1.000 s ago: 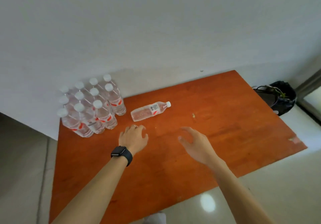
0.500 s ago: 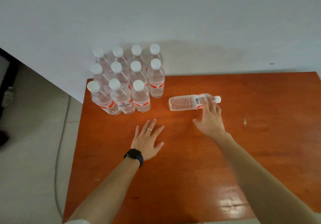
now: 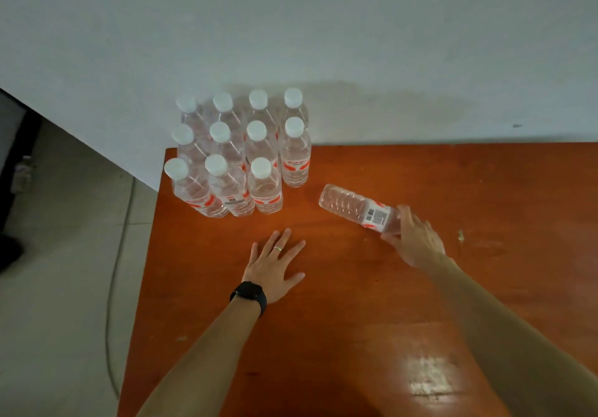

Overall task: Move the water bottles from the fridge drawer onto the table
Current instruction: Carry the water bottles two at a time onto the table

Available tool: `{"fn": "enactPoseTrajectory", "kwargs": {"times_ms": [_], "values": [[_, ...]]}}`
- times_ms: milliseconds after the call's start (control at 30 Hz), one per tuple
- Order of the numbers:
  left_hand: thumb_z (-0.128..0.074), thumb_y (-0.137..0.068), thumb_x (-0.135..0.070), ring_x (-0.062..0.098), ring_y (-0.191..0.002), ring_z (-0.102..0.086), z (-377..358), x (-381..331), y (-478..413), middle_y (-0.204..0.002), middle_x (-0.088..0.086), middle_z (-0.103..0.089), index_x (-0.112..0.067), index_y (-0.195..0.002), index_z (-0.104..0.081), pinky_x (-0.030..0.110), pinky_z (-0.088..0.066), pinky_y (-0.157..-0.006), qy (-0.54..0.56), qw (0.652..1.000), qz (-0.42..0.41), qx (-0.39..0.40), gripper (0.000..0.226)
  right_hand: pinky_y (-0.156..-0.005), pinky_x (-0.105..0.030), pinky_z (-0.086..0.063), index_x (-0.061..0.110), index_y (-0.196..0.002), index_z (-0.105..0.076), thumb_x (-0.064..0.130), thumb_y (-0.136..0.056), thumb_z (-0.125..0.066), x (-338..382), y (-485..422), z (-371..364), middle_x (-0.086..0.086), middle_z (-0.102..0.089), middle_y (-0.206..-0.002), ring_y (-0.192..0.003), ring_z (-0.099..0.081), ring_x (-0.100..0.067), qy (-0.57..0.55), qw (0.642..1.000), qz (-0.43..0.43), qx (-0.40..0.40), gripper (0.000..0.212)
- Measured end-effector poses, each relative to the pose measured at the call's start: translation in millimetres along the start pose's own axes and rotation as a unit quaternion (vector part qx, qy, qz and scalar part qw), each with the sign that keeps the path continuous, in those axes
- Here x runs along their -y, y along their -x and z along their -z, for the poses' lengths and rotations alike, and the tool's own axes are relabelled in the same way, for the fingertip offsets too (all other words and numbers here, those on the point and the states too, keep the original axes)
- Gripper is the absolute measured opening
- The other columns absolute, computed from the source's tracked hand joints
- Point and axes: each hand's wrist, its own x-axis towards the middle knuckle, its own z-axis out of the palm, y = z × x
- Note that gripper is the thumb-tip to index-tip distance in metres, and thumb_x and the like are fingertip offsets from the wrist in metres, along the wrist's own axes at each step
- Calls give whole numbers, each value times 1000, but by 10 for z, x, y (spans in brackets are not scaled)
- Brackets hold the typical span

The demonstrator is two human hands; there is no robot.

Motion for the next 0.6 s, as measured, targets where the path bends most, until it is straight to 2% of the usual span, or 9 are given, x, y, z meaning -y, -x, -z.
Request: {"fn": "enactPoseTrajectory", "kwargs": {"times_ms": [67, 133, 167, 267, 400, 533, 600], "values": [[-38, -98, -65, 18, -153, 16, 59, 12, 7, -165, -11, 20, -50, -156, 0, 54, 2, -121, -4, 1000, -2, 12, 70, -85, -45, -55, 21, -132, -34, 44, -89, -68, 26, 194, 9, -10, -62, -127, -102, -64, -27, -45, 998, 48, -2, 59], [-40, -98, -63, 18, -153, 15, 107, 28, 9, -166, -11, 18, -51, -156, -1, 54, 0, -122, -4, 1000, -8, 22, 70, -69, -33, -53, 21, -130, -41, 42, -87, -71, 127, 363, 123, -6, -59, -118, -93, -62, -23, -74, 992, 90, -42, 56], [-40, -98, -62, 17, -153, 14, 127, 37, 10, -166, -11, 18, -51, -155, -1, 53, -1, -122, -3, 1000, -11, 25, 70, -67, -29, -51, 23, -131, -44, 42, -87, -71, 201, 425, 222, -1, -55, -115, -91, -60, -19, -80, 990, 105, -57, 56], [-41, -99, -60, 16, -154, 12, 182, 82, 25, -166, -12, 17, -51, -155, -4, 53, -3, -122, -9, 999, -17, 31, 68, -72, -24, -47, 29, -131, -50, 46, -86, -71, 478, 487, 577, 9, -51, -113, -88, -56, -12, -45, 985, 155, -58, 53], [-42, -99, -59, 19, -154, 9, 241, 169, 105, -167, -8, 15, -51, -155, -5, 57, -2, -121, -24, 999, 13, 27, 68, -76, -31, -52, 27, -122, -58, 45, -89, -67, 1062, 428, 916, 4, -61, -109, -88, -61, -17, -14, 968, 241, -63, 39], [-44, -95, -66, 19, -154, 14, 205, 377, 217, -165, -9, 22, -53, -154, 3, 63, -1, -119, -13, 998, 59, 35, 76, -74, -26, -43, 25, -124, -56, 41, -90, -67, 1544, 347, 998, 3, -62, -109, -87, -54, -13, 15, 967, 250, -51, 40], [-41, -94, -70, 17, -153, 17, 162, 469, 235, -162, -12, 27, -55, -152, 8, 67, 0, -117, -22, 998, 50, 37, 77, -72, -27, -41, 25, -122, -57, 41, -89, -69, 1637, 294, 1004, 4, -61, -106, -88, -58, -18, 10, 969, 243, -50, 38]]}}
